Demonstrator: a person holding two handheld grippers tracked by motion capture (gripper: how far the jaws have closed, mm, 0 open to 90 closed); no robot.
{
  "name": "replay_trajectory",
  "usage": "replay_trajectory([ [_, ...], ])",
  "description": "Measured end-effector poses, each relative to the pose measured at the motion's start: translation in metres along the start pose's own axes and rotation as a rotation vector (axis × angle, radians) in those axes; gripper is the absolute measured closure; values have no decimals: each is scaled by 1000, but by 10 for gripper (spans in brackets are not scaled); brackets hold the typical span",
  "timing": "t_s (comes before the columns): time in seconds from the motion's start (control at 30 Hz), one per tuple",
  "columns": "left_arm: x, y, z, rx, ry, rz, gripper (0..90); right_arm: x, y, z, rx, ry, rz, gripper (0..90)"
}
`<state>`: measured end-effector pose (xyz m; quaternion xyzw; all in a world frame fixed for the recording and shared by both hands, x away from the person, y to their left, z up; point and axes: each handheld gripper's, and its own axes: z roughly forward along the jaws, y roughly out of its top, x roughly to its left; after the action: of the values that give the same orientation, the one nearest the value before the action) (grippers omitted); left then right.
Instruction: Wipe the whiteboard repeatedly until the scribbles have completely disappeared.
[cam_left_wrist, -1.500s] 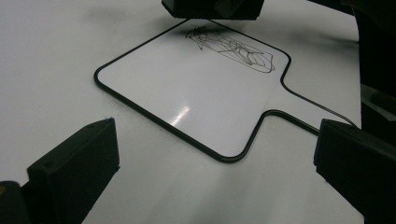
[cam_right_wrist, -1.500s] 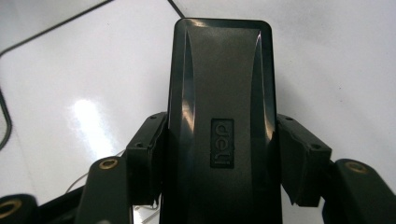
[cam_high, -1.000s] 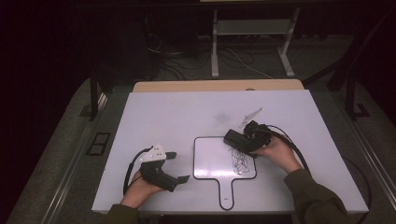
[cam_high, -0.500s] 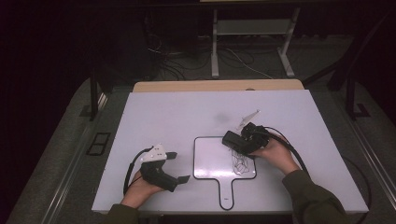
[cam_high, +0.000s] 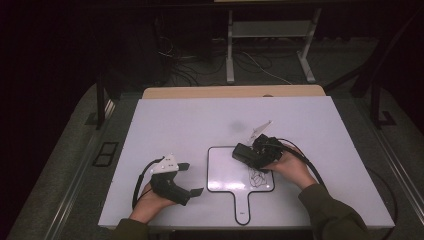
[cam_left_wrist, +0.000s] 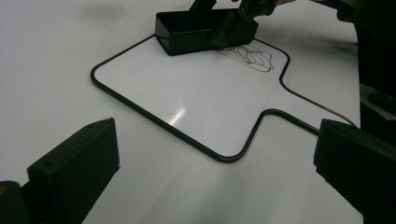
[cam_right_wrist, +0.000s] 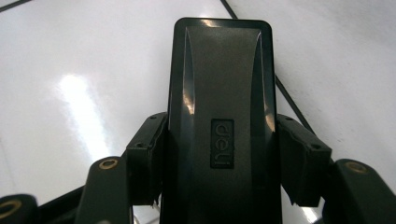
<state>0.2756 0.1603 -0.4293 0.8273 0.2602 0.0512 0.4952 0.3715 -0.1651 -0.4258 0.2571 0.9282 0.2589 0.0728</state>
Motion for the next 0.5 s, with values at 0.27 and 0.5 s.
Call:
replay_trajectory([
  [0.27, 0, 0, -1, -4, 1, -1, 0, -4, -1, -1, 5, -3, 16, 386],
  [0.5, 0, 0, -1, -8, 0, -2, 0, -14, -7, -6, 22, -29, 44, 386],
])
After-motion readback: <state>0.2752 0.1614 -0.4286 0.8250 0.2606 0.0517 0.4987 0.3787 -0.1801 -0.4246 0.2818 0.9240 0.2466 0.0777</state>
